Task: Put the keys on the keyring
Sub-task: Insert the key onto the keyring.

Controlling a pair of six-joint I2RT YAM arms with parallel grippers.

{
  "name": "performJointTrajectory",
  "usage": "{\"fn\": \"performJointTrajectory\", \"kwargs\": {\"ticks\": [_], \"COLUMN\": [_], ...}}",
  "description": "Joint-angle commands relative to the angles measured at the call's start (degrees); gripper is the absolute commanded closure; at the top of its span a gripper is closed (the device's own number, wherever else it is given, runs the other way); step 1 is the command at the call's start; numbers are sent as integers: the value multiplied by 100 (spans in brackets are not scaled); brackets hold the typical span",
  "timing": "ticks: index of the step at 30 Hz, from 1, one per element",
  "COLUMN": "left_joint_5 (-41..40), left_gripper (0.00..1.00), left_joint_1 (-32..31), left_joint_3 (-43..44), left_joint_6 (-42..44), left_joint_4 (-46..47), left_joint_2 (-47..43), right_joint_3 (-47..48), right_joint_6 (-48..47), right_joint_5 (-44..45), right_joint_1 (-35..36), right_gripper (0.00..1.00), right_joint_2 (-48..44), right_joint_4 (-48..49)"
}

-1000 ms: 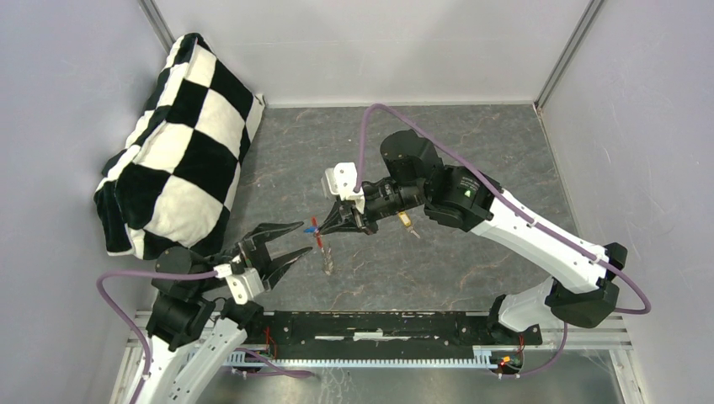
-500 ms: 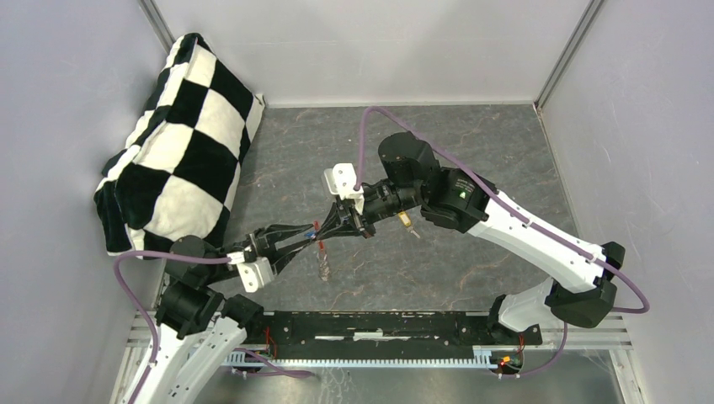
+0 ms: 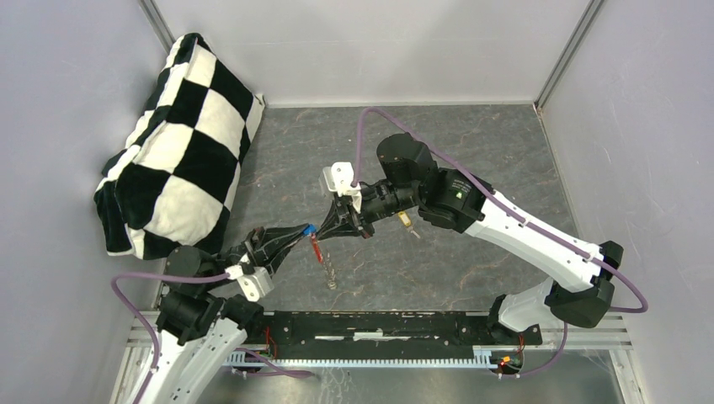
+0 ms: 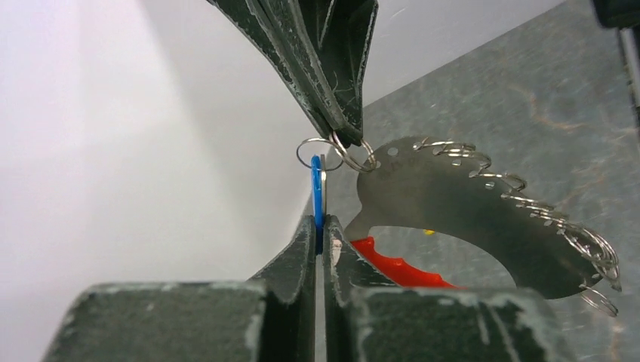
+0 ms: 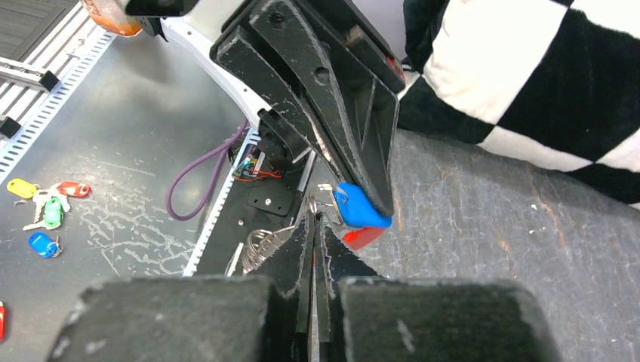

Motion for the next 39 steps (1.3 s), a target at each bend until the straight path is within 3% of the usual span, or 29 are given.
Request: {"fn": "performJointTrajectory", "kwargs": {"ticks": [1,7,11,14,17,23,26,29,32,35,39], "left_joint_5": [-509,-323,217,463,514,291,177,178,301,488,919], "left_gripper": [98,98,97,84,78,57,40,33,4,0,0], "left_joint_1": [9,9,9,9,9,9,9,9,5,6,9], "left_joint_3": [-215,-631,-854,-1070,-1148,-957,-653,-215,454,1213,1866], "left_joint_6": [1000,2176,3614,4813,5614,6298,5877,4738,2949,1241,-55], "left_joint_4": [352,457,-194,-666,-1057,-1825,-2216,-2298,-2223,-2176,-2189], "left_joint_2": [-289,-791,-1133,-1401,-1445,-1328,-1248,-1017,-462,342,1234], "right_joint_3": [-167,-531,-672,-733,-769,-756,-710,-808,-1112,-1564,-1870], "right_joint_6": [309,900,1216,1347,1375,1299,1175,1114,1138,1210,1224], "right_joint_5": [-30,-257,-424,-507,-536,-511,-476,-456,-457,-452,-389], "right_joint_1": [-154,-416,-491,-497,-504,-578,-614,-644,-655,-650,-650], "right_gripper": [100,100,100,100,100,100,100,100,100,100,100], "right_joint_2": [-143,-254,-274,-278,-289,-309,-318,-373,-484,-668,-799], "right_joint_4": [428,1030,1379,1523,1532,1407,1293,1345,1658,2167,2545]}}
